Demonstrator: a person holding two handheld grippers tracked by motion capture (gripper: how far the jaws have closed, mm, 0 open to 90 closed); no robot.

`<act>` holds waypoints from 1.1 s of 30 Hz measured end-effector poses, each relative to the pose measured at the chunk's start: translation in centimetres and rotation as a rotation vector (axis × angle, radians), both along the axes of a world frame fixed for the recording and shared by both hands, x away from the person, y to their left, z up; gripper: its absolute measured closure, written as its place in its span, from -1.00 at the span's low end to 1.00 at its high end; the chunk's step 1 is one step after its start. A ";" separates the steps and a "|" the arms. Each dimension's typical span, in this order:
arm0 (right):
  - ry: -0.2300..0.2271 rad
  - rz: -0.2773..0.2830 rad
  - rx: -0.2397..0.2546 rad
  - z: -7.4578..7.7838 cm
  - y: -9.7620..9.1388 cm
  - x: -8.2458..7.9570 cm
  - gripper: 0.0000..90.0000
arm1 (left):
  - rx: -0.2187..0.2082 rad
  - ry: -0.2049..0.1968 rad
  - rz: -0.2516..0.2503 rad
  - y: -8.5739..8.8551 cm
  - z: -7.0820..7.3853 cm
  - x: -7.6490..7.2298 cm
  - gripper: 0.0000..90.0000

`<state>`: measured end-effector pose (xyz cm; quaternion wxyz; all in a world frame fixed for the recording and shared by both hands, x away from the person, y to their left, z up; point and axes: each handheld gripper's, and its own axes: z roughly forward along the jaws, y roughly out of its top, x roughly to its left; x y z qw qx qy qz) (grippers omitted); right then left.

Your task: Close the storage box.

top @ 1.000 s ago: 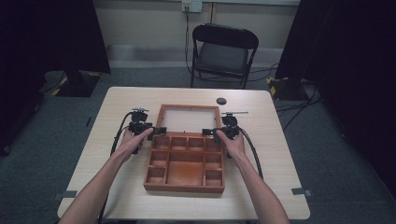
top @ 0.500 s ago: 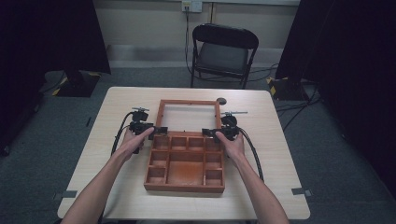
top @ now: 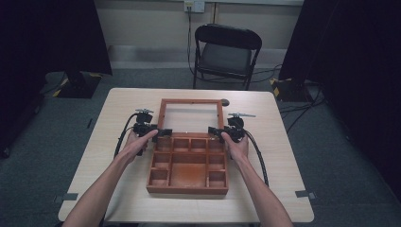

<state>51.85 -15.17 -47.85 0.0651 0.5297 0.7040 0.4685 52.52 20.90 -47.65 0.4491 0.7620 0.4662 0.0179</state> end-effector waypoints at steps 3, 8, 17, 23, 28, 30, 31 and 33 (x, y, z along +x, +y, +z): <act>-0.022 -0.003 -0.011 0.4 -0.1 -0.1 -0.27 | 0.004 -0.007 -0.004 -0.4 0.1 0.0 -0.61; -0.049 -0.011 -0.019 0.9 -0.2 -0.2 -0.16 | 0.024 -0.013 -0.006 -0.8 0.5 0.0 -0.59; -0.071 0.001 -0.016 2.1 -0.5 -0.5 -0.09 | 0.004 -0.052 0.023 -0.8 1.4 -0.2 -0.46; -0.081 0.006 -0.017 2.8 -0.5 -0.7 -0.09 | -0.013 -0.059 0.005 -0.5 2.1 -0.4 -0.43; -0.094 0.015 -0.012 3.8 -0.7 -1.1 -0.03 | 0.002 -0.087 0.000 0.1 3.0 -1.0 -0.27; -0.099 0.018 -0.019 4.1 -0.7 -1.3 0.01 | -0.006 -0.104 0.012 0.3 3.2 -1.3 -0.12; -0.104 0.018 -0.023 4.4 -0.7 -1.5 0.02 | -0.003 -0.112 0.009 0.4 3.3 -1.4 -0.07; -0.107 0.018 -0.027 4.5 -0.7 -1.7 0.03 | -0.010 -0.129 0.010 0.7 3.5 -1.5 -0.03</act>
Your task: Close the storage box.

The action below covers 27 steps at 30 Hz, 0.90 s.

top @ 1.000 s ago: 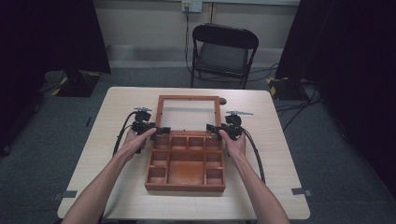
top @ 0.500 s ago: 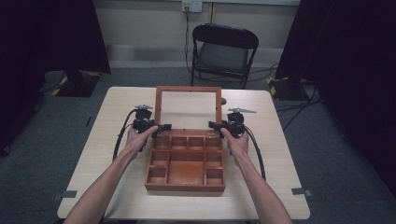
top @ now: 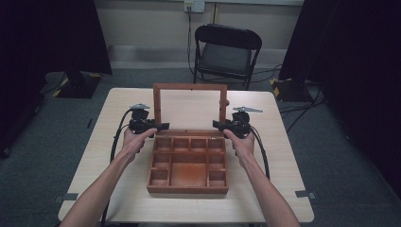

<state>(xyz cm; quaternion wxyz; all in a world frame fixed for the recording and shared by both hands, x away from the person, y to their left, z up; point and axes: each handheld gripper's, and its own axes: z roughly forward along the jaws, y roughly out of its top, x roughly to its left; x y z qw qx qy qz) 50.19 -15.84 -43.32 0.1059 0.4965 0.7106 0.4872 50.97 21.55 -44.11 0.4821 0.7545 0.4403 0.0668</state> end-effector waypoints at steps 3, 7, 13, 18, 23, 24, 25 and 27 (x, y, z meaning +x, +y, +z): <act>-0.011 0.010 -0.001 0.4 -0.1 -0.3 0.06 | -0.010 -0.014 0.004 0.1 0.4 -0.3 0.07; -0.016 0.007 0.003 0.5 -0.1 -0.5 0.06 | -0.004 -0.022 -0.002 0.1 0.6 -0.6 0.10; -0.027 0.021 0.011 1.0 -0.2 -1.1 0.04 | 0.006 -0.038 -0.018 0.2 1.0 -1.2 0.07; -0.029 0.040 0.009 1.1 -0.4 -1.8 0.01 | -0.004 -0.044 -0.022 0.2 1.3 -1.8 0.05; -0.011 0.047 0.011 1.4 -0.5 -2.2 -0.03 | 0.000 -0.052 -0.034 0.3 1.3 -2.2 0.04; -0.010 0.046 0.011 1.4 -0.5 -2.3 -0.04 | 0.000 -0.054 -0.037 0.3 1.4 -2.4 0.04; -0.010 0.046 0.011 1.4 -0.5 -2.3 -0.04 | 0.000 -0.054 -0.037 0.3 1.4 -2.4 0.04; -0.008 0.049 0.011 1.4 -0.5 -2.4 -0.05 | 0.004 -0.058 -0.036 0.3 1.5 -2.5 0.03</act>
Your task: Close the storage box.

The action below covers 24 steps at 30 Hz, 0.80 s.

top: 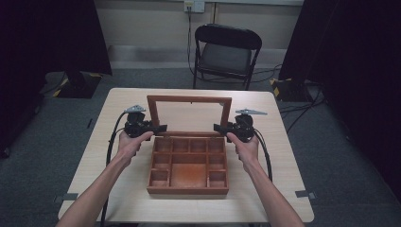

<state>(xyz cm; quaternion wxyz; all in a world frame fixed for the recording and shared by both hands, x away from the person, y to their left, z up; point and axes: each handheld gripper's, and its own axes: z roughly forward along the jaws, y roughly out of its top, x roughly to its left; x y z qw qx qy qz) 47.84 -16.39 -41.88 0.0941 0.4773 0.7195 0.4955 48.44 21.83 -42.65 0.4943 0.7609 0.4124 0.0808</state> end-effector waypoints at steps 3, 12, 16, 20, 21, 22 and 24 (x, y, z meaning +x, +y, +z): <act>0.002 0.000 0.002 0.0 -0.1 -0.3 -0.09 | -0.002 0.005 -0.009 0.1 0.1 -0.2 0.02; 0.008 -0.007 0.008 0.1 -0.4 -0.7 -0.17 | 0.006 0.009 -0.017 0.2 0.3 -1.5 0.04; 0.002 -0.002 0.007 0.1 -0.6 -1.0 -0.13 | 0.016 0.005 -0.010 0.1 0.4 -1.7 0.03; -0.003 0.003 0.014 0.2 -0.6 -1.3 -0.16 | 0.018 0.007 -0.017 0.1 0.7 -2.1 0.01; 0.005 0.005 0.014 0.2 -0.6 -1.5 -0.18 | 0.016 0.004 -0.017 0.1 0.8 -2.2 0.01; 0.004 0.006 0.013 0.2 -0.6 -1.6 -0.22 | 0.012 0.002 -0.018 0.2 0.9 -2.3 -0.01; 0.013 0.014 0.020 0.2 -0.5 -1.8 -0.29 | 0.005 -0.006 -0.017 0.2 1.2 -2.6 -0.02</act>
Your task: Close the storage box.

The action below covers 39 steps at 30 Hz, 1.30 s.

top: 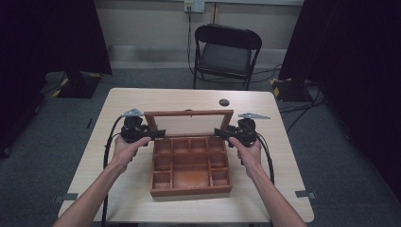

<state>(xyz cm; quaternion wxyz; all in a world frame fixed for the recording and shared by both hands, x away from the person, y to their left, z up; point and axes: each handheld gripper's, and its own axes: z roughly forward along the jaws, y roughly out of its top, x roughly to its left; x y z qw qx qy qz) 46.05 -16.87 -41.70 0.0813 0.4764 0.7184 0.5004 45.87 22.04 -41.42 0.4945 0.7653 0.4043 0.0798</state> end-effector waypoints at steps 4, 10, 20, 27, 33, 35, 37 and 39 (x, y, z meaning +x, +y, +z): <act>-0.003 -0.005 -0.006 0.1 0.2 -0.2 -0.32 | -0.003 -0.007 0.005 0.2 0.3 -0.3 -0.07; 0.002 -0.012 -0.022 0.0 0.2 -0.4 -0.43 | -0.002 0.006 0.021 0.4 -0.1 -0.9 -0.30; 0.008 0.011 -0.044 -0.2 0.0 -1.9 -0.41 | 0.042 0.041 0.004 0.4 -0.5 -1.7 -0.50; -0.008 0.006 -0.071 0.1 0.9 -3.1 -0.51 | 0.061 0.050 0.002 0.7 -0.8 -1.7 -0.60; 0.006 0.027 -0.071 0.0 0.9 -3.9 -0.48 | 0.067 0.052 0.017 1.2 -0.9 -1.4 -0.58; 0.004 0.032 -0.071 0.0 0.9 -4.0 -0.50 | 0.068 0.051 0.023 1.3 -0.8 -1.4 -0.57; 0.013 0.041 -0.072 -0.1 0.9 -4.1 -0.49 | 0.072 0.039 0.024 1.3 -0.8 -1.7 -0.53; 0.016 0.042 -0.068 -0.2 0.8 -4.1 -0.46 | 0.071 0.034 0.018 1.3 -0.8 -1.9 -0.51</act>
